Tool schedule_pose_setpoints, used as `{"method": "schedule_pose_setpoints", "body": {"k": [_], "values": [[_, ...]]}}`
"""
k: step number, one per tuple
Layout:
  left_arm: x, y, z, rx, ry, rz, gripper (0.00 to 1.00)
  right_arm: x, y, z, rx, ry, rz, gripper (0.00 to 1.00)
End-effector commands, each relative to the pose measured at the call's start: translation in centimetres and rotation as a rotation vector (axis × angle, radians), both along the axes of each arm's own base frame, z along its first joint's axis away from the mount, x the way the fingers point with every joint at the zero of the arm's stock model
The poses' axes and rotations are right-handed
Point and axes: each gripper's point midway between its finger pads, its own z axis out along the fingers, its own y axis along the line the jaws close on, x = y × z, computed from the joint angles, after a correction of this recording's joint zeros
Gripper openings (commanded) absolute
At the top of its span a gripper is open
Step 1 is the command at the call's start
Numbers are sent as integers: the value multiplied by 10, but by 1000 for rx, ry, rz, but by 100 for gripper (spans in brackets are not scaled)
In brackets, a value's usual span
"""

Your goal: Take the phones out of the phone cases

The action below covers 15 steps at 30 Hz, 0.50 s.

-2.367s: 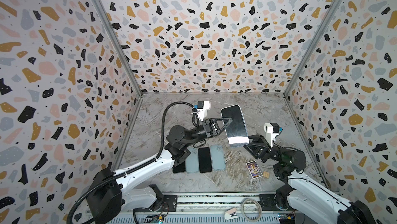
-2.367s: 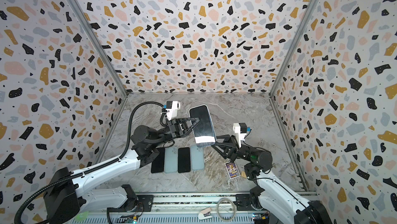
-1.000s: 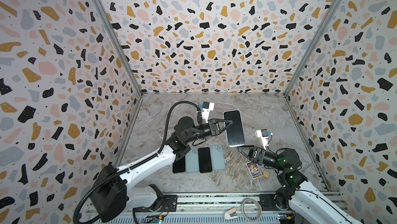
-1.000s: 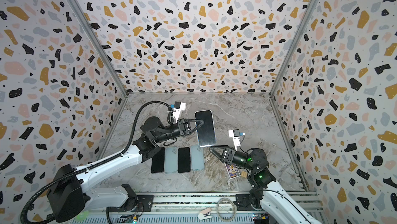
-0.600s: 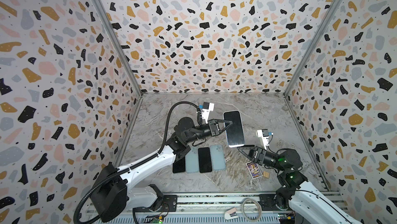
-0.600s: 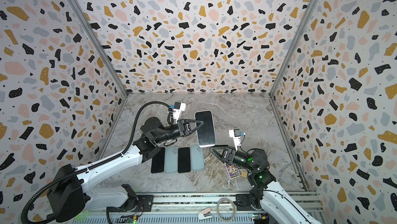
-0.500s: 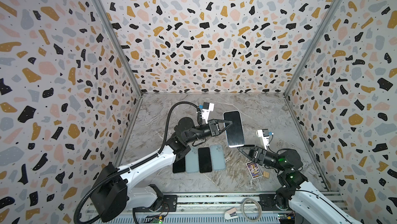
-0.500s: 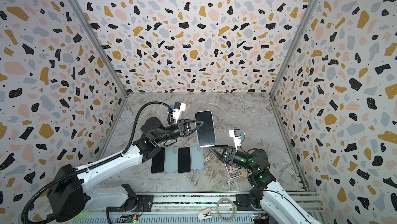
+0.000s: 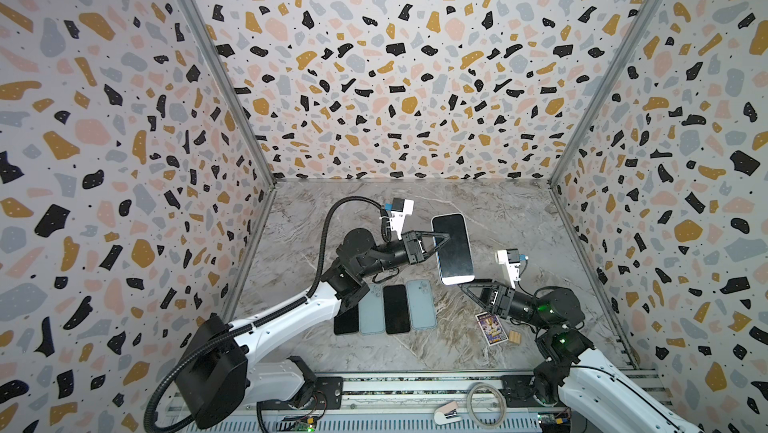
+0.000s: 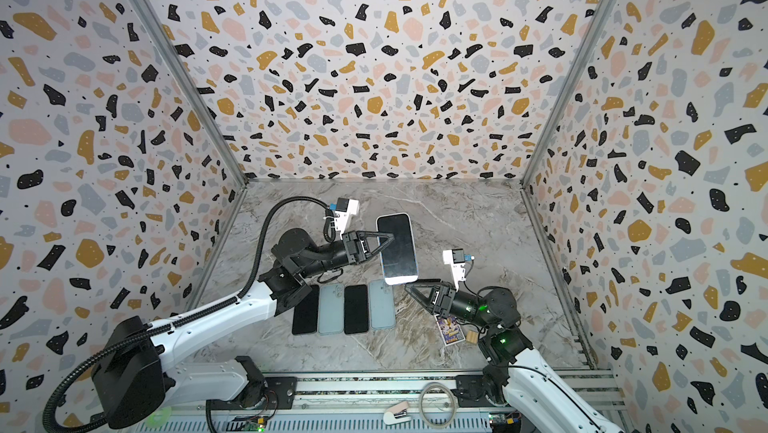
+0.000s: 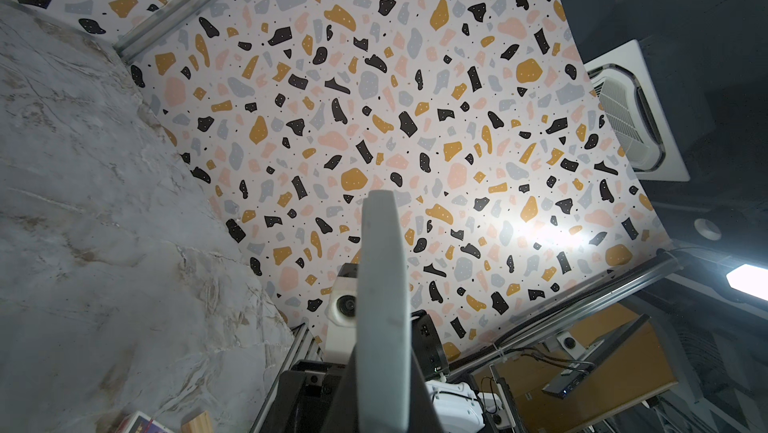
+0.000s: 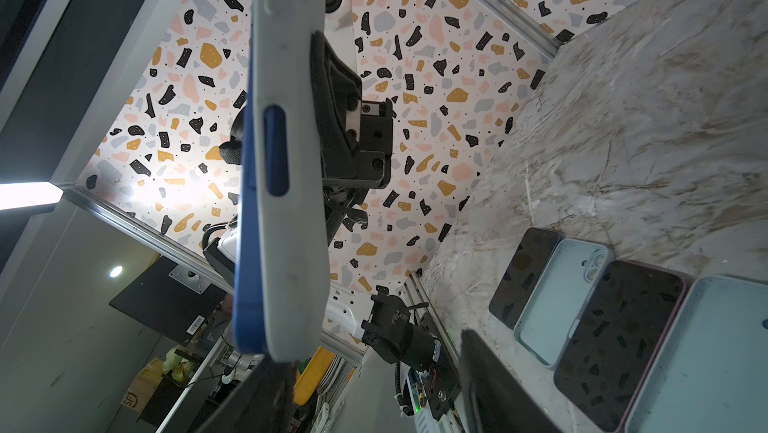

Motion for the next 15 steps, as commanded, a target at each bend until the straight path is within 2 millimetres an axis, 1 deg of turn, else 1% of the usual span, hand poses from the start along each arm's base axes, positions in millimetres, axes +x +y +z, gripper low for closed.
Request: {"method": "schedule_pose_setpoints", "body": {"k": [1, 7, 15], "values": [[-16, 5, 31, -94, -91, -33, 0, 2, -3, 22, 35, -68, -19, 63], [-19, 1, 22, -83, -83, -48, 0, 7, -7, 23, 49, -61, -39, 61], [-23, -1, 14, -88, -67, -66, 0, 11, -13, 19, 77, -38, -53, 52]]}}
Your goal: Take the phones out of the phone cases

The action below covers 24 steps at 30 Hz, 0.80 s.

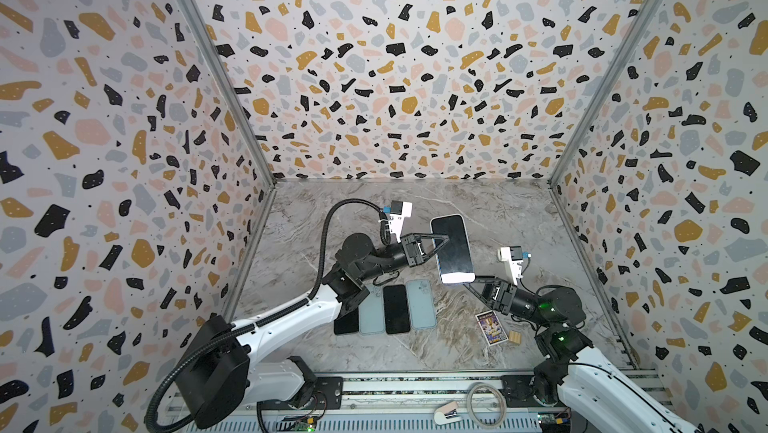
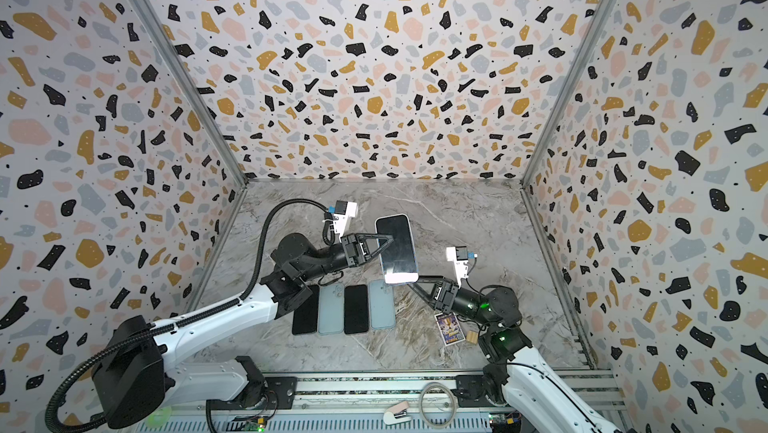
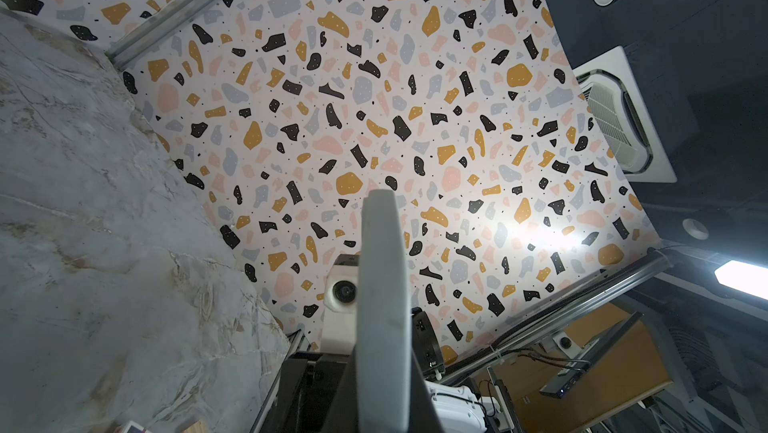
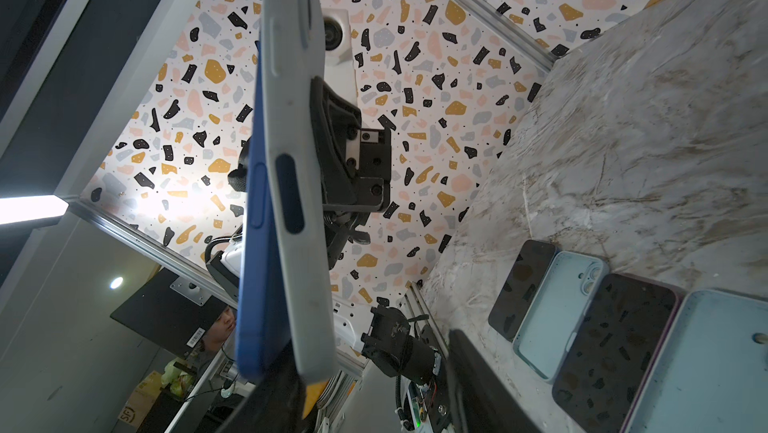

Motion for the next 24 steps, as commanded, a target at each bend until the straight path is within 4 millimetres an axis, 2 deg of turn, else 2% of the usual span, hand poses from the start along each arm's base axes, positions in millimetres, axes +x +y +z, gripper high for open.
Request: {"method": "schedule_pose_setpoints", "body": {"k": [1, 5, 9, 16, 24], "values": [[-17, -1, 19, -65, -65, -60, 0, 1, -5, 13, 46, -34, -16, 50], [-15, -2, 14, -57, -57, -54, 0, -4, -4, 16, 73, -41, 12, 43], [-11, -3, 11, -53, -49, -43, 0, -9, -6, 11, 97, -25, 25, 35], [-6, -11, -1, -43, -29, -46, 0, -16, -10, 4, 122, -6, 33, 16], [0, -20, -40, -2, 36, -46, 0, -16, -15, 3, 127, 0, 0, 0]]}}
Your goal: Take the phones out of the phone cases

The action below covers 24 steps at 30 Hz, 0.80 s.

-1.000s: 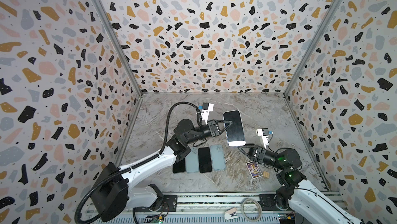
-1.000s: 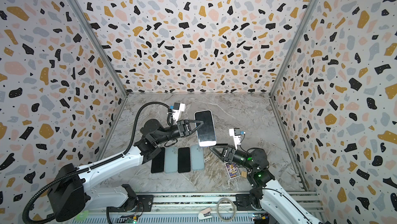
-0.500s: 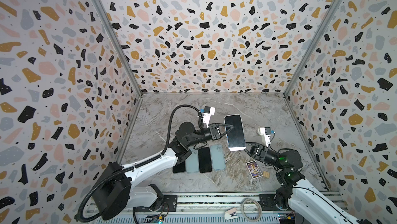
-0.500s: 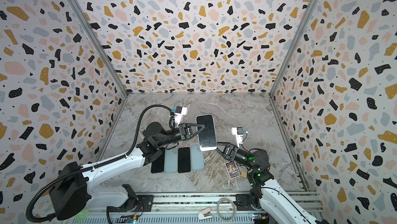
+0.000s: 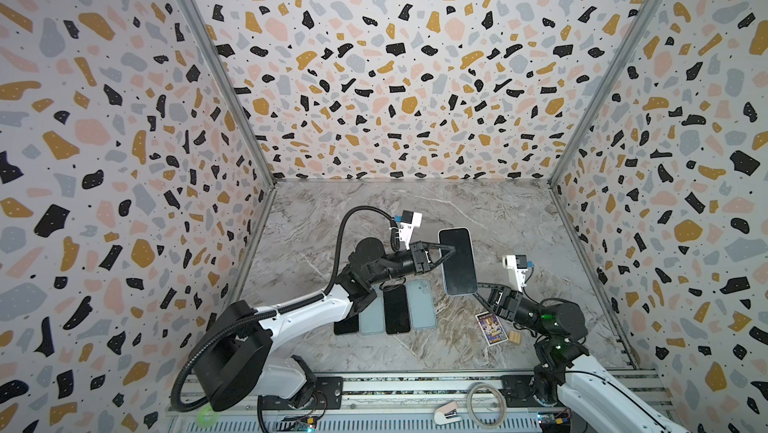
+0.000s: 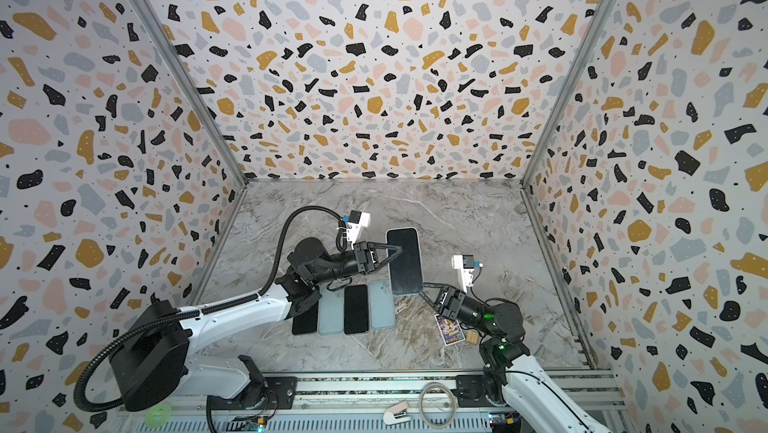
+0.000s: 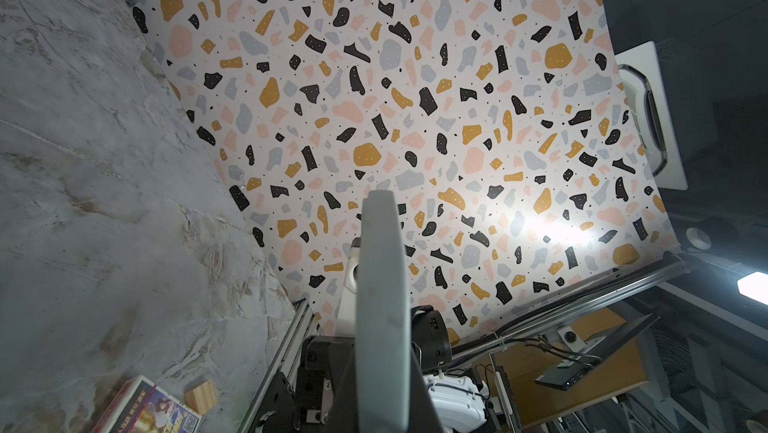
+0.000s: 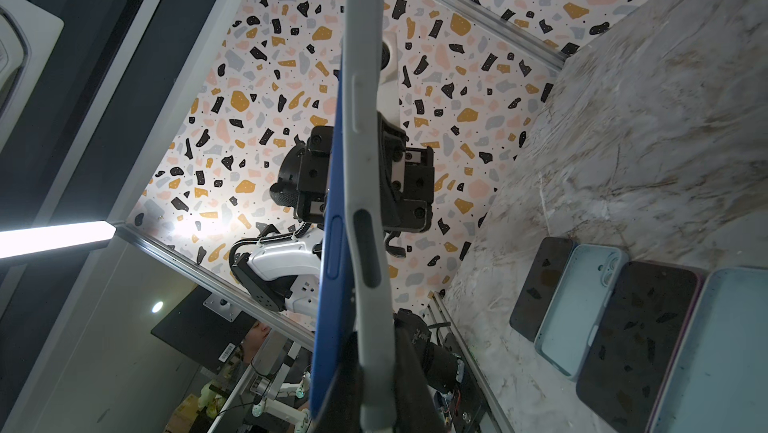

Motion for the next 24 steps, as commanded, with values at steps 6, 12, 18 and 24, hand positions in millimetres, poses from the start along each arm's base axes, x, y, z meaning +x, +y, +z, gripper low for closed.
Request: {"method": "schedule_pose_setpoints", "body": {"k": [6, 12, 18, 24], "values": [[3, -6, -21, -7, 3, 7, 7, -1, -9, 10, 30, -24, -55, 0], [4, -9, -29, 2, 15, 8, 39, 1, -10, 7, 28, -6, -70, 0], [8, -8, -35, 40, -5, 38, 58, 3, -11, 5, 32, 6, -75, 0], [18, -2, -44, 154, -62, 114, 74, 2, -13, 5, 44, 6, -80, 0]]}}
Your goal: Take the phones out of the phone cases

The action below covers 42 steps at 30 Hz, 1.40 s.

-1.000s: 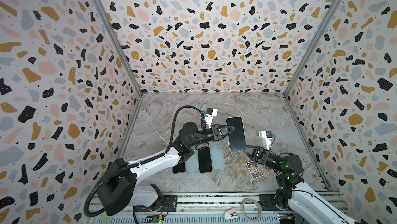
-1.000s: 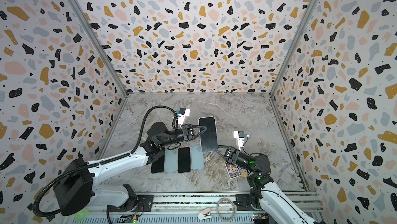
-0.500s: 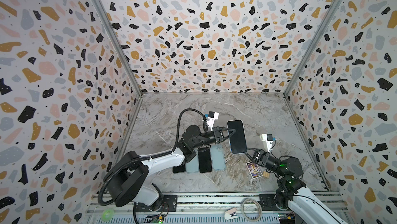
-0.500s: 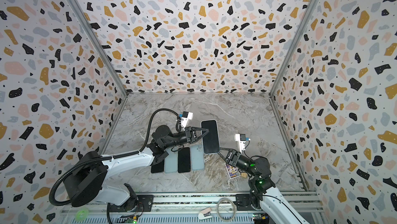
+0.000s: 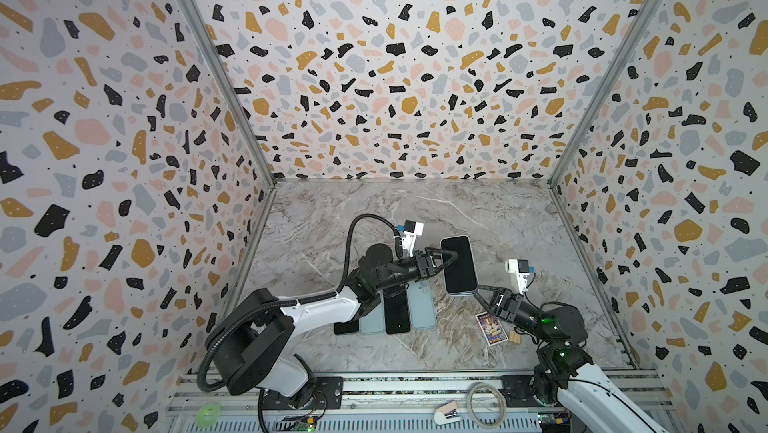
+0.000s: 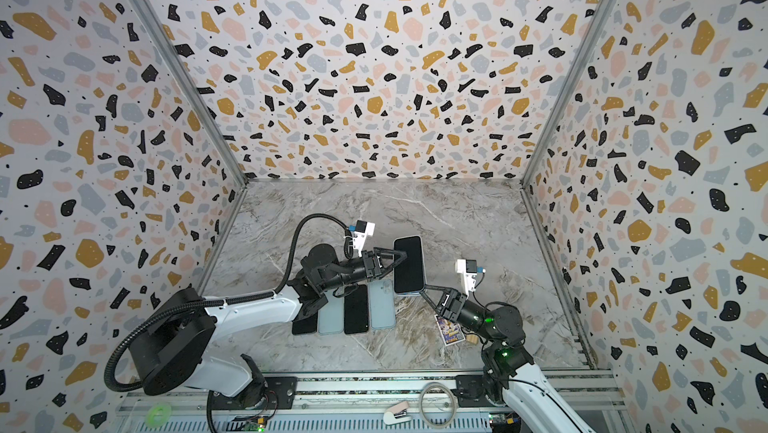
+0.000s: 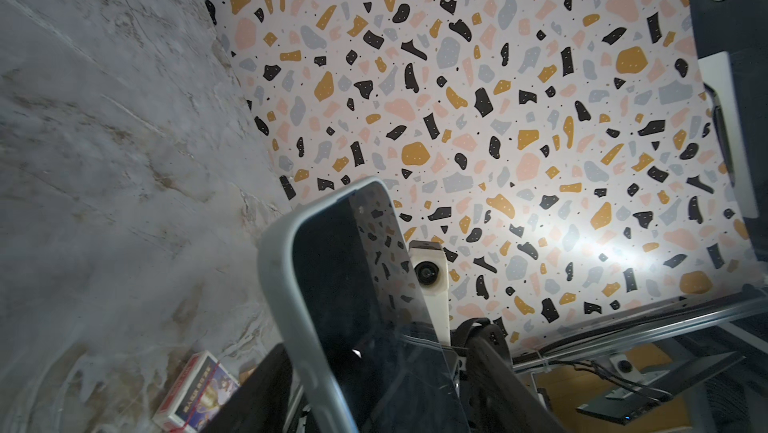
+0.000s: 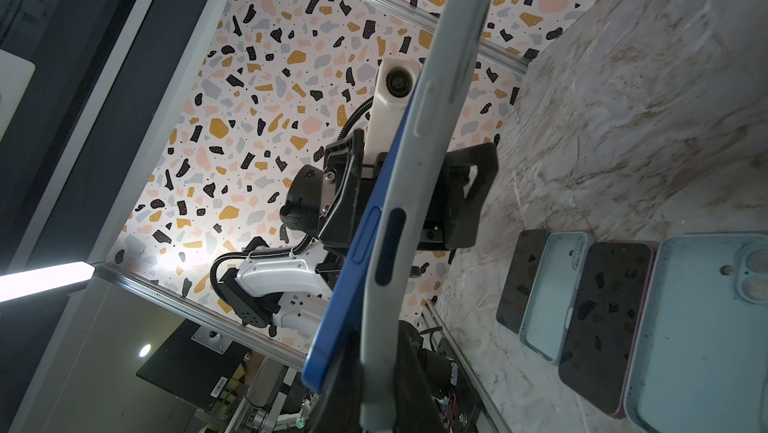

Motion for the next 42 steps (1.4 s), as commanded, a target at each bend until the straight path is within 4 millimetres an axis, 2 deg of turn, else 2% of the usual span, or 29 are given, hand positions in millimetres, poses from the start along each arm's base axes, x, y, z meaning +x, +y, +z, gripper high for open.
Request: {"method": "schedule_pose_setpoints", "body": {"k": [1, 5, 8, 12, 13, 14, 17, 21, 25, 33, 42], "values": [[6, 6, 11, 67, -111, 63, 75, -4, -6, 22, 48, -82, -22, 0], [19, 24, 14, 204, -212, 179, 80, -4, -7, 20, 48, -77, -22, 0], [25, 39, 32, 247, -283, 262, 83, -5, -7, 21, 53, -79, -22, 0], [27, 60, 67, 303, -402, 354, 90, -5, -8, 20, 51, -74, -24, 0], [26, 64, 76, 328, -445, 374, 96, -6, -8, 20, 52, -77, -24, 0], [23, 67, 82, 361, -486, 385, 98, -6, -8, 21, 53, -78, -25, 0], [8, 67, 104, 457, -645, 392, 99, -6, -8, 21, 53, -79, -24, 0], [-14, 61, 118, 630, -844, 407, 99, -5, -8, 20, 49, -76, -28, 0], [-46, 46, 117, 797, -1069, 402, 98, -5, -7, 19, 46, -75, -23, 0], [-98, 13, 89, 1025, -1426, 287, 97, -5, -7, 19, 45, -74, -22, 0], [-97, -6, 62, 1145, -1525, 212, 94, -6, -8, 22, 46, -84, -20, 0]]}}
